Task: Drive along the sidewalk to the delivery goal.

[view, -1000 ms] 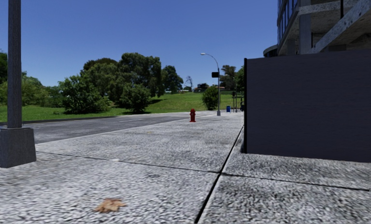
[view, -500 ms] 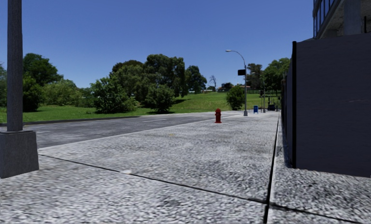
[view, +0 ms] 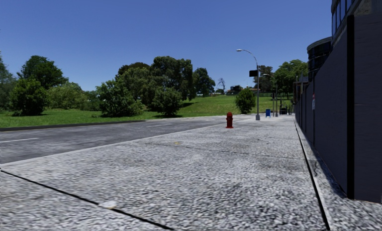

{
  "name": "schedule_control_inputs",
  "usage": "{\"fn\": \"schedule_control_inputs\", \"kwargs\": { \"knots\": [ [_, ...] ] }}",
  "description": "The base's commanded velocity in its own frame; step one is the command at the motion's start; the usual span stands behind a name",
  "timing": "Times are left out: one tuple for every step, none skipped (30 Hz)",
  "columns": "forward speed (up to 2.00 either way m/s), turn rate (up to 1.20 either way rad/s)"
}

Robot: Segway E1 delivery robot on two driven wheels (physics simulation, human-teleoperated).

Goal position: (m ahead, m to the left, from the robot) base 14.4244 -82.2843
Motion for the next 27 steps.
{"fn": "schedule_control_inputs", "kwargs": {
  "knots": [
    [2.00,0.00],
    [2.00,0.00],
    [2.00,0.00],
    [2.00,0.00],
    [2.00,0.00],
    [2.00,-0.15],
    [2.00,-0.26],
    [2.00,-0.28],
    [2.00,-0.29],
    [2.00,-0.29],
    [2.00,-0.29],
    [2.00,-0.30],
    [2.00,-0.33],
    [2.00,-0.34],
    [2.00,-0.34],
    [2.00,-0.35],
    [2.00,-0.36],
    [2.00,-0.36],
    [2.00,-0.37],
    [2.00,-0.37],
    [2.00,-0.37],
    [2.00,-0.38],
    [2.00,-0.38],
    [2.00,-0.38],
    [2.00,-0.38],
    [2.00,-0.38],
    [2.00,-0.38]
  ]
}}
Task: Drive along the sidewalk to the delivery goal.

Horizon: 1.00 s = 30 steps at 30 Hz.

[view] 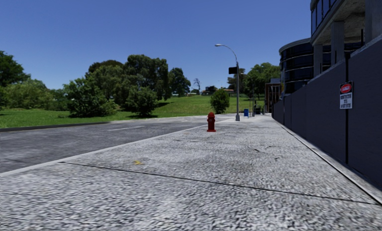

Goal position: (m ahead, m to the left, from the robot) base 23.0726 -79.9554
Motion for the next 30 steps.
{"fn": "schedule_control_inputs", "kwargs": {
  "knots": [
    [2.00,-0.38],
    [2.00,-0.38],
    [2.00,-0.38],
    [2.00,-0.38],
    [2.00,-0.38],
    [2.00,-0.38],
    [2.00,-0.38],
    [2.00,-0.38],
    [2.00,-0.38],
    [2.00,-0.38],
    [2.00,-0.38],
    [2.00,-0.38],
    [2.00,-0.38],
    [2.00,-0.38],
    [2.00,-0.38],
    [2.00,-0.38],
    [2.00,-0.38],
    [2.00,-0.38],
    [2.00,-0.38],
    [2.00,-0.38],
    [2.00,-0.38],
    [2.00,-0.38],
    [2.00,-0.38],
    [2.00,-0.38],
    [2.00,-0.38],
    [2.00,-0.38],
    [2.00,-0.38],
    [2.00,-0.38],
    [2.00,-0.38],
    [2.00,-0.33]
  ]
}}
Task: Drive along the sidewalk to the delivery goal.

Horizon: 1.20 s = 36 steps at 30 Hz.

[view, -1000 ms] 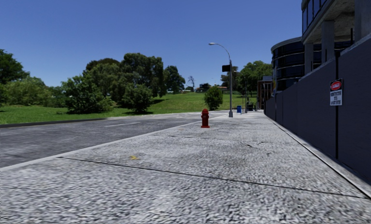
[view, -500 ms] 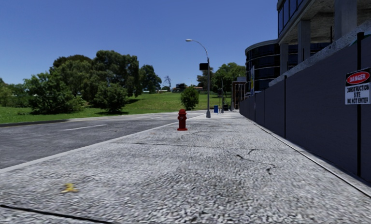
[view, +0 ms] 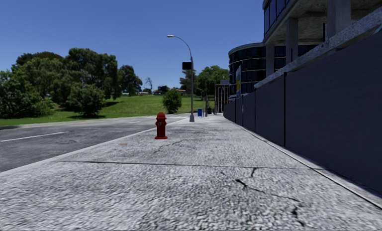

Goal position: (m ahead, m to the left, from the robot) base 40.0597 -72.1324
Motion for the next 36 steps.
{"fn": "schedule_control_inputs", "kwargs": {
  "knots": [
    [2.00,-0.23],
    [2.00,-0.20],
    [2.00,-0.12],
    [2.00,0.00],
    [2.00,0.00],
    [2.00,0.00],
    [2.00,0.00],
    [2.00,0.00],
    [2.00,0.00],
    [2.00,0.00],
    [2.00,0.00],
    [2.00,0.00],
    [2.00,0.00],
    [2.00,0.00],
    [2.00,0.00],
    [2.00,0.00],
    [2.00,0.00],
    [2.00,0.00],
    [2.00,0.00],
    [2.00,0.00],
    [2.00,0.00],
    [2.00,0.00],
    [2.00,0.00],
    [2.00,0.00],
    [2.00,0.00],
    [2.00,0.00],
    [2.00,0.00],
    [2.00,-0.04],
    [2.00,-0.06],
    [2.00,-0.07],
    [2.00,-0.07],
    [2.00,-0.07],
    [2.00,-0.07],
    [2.00,-0.07],
    [2.00,-0.07],
    [2.00,-0.07]
  ]
}}
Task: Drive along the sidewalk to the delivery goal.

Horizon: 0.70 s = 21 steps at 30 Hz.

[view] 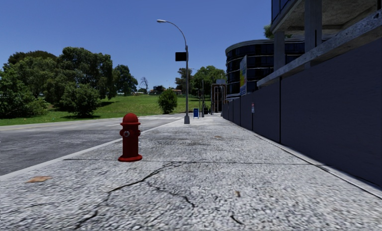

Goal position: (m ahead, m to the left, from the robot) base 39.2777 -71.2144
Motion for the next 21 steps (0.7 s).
{"fn": "schedule_control_inputs", "kwargs": {
  "knots": [
    [2.00,-0.07],
    [2.00,-0.07],
    [2.00,-0.07],
    [2.00,-0.07],
    [2.00,-0.07],
    [2.00,-0.07],
    [2.00,-0.09],
    [2.00,-0.23],
    [2.00,-0.29],
    [2.00,-0.31],
    [2.00,-0.31],
    [2.00,-0.31],
    [2.00,-0.31],
    [2.00,-0.31],
    [2.00,-0.31],
    [2.00,-0.31],
    [2.00,-0.31],
    [2.00,-0.31],
    [2.00,-0.31],
    [2.00,-0.31],
    [2.00,-0.30]
  ]
}}
